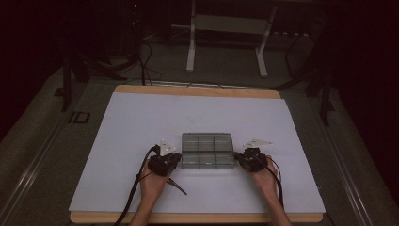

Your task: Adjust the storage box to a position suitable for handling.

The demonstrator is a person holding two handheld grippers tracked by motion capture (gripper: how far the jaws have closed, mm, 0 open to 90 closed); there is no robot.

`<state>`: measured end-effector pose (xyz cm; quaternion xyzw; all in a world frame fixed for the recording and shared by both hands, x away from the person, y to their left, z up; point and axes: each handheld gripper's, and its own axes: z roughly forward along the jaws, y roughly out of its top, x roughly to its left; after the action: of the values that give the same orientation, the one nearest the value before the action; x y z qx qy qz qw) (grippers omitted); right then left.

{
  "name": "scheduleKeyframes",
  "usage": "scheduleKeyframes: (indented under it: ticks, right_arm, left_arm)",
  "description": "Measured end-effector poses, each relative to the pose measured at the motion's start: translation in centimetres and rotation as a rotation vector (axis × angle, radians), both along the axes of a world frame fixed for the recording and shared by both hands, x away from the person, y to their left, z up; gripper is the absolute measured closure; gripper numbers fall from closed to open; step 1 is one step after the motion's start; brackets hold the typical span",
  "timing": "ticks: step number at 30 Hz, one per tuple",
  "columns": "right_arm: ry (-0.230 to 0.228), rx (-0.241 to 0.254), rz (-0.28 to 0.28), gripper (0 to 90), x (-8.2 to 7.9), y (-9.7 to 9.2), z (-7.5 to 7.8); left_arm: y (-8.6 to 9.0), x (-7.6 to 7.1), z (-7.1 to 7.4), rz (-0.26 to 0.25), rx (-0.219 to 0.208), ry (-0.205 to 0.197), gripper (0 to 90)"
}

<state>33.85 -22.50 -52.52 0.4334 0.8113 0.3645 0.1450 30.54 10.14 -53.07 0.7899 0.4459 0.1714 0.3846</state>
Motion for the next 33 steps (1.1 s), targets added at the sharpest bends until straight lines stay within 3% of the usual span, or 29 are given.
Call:
scheduleKeyframes:
  ticks: [17,25,33]
  right_arm:
    - [-0.003,0.009,0.022,89.4,-0.6,0.0,0.0]
    - [-0.027,0.000,0.030,89.3,-1.3,-0.3,0.6]
    - [-0.052,-0.005,0.043,88.4,-1.9,-0.7,1.2]
  left_arm:
    - [0.6,-0.2,0.2,0.002,-0.009,-0.002,82.8]
    - [1.6,-1.1,0.9,0.005,-0.024,-0.019,82.8]
    - [2.0,-2.3,1.4,-0.032,-0.015,-0.043,81.8]
